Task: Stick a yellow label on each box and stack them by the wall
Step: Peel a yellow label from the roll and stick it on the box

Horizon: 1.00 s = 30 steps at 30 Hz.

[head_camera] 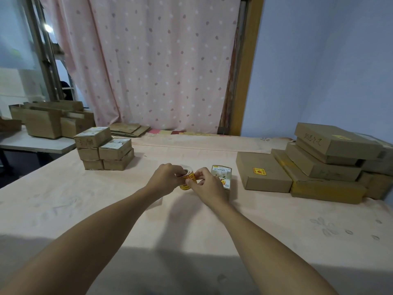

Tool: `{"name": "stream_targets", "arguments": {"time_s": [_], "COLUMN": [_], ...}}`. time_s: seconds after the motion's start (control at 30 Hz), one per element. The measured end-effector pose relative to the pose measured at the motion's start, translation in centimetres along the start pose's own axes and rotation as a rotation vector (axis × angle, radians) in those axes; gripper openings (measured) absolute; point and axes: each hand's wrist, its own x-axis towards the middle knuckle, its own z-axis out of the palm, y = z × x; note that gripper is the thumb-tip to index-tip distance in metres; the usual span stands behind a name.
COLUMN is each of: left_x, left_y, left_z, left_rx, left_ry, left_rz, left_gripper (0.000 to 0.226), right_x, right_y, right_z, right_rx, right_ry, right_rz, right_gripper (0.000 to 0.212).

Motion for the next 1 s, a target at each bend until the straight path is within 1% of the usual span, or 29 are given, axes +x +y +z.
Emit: {"name": "stream_targets", "arguments": {"time_s": [0.1,0.17,0.3,0.47,0.53,0.6,0.67,0.73,0.9,0.93,1.0], "left_x": [-0.2,-0.3,-0.5,-0.4,-0.5,-0.5,-0.6,-0.6,-0.8,-0.8,-1.0], "left_y": [0.0,-0.1,-0.2,-0.6,-0.9,-1.5,-2.0,-2.4,-2.9,-3.0,-3.0], "left_z": [0.2,0.1,0.0,-0.1,-0.1,-0.1,0.1,0.4,1.4,1.6,2.1], "left_rx": [0.093,0.111,0.081,0.127,0.141,0.150,0.161,0.188,0.247,0.266,0.304], "left_ry": [-0.001,-0.001,0.022,0.001,-0.011,-0.021,-0.031,-0.057,-0.146,-0.162,-0.190], "left_rz": [0.074,0.105,0.094,0.061,0.035,0.022,-0.006,-0.035,-0.076,-0.085,-0.096], "left_gripper": [0.010,0.014,0.018,0.011,0.011,0.013,0.016,0.019,0.024,0.024,0.015], "right_x": [0.1,0.3,0.5,0.3,0.4,0.6,0.7,0.7,0.6,0.6,0.5], "right_y": [0.1,0.2,0.4,0.3,0.5,0.8,0.9,1.4,3.0,3.1,3.3], "right_z": [0.4,0.5,0.4,0.4,0.4,0.2,-0.1,-0.3,-0.6,-0.8,-1.3], "right_rx": [0.027,0.034,0.047,0.038,0.031,0.029,0.036,0.060,0.240,0.261,0.317], "right_ry": [-0.009,-0.009,0.003,0.025,0.077,0.122,0.128,0.128,0.174,0.182,0.190], "right_rz": [-0.014,-0.025,-0.053,-0.074,-0.071,-0.044,0.019,0.092,0.183,0.201,0.245], "right_gripper": [0.030,0.029,0.022,0.020,0.014,0.009,0.006,0.008,0.010,0.012,0.012]}}
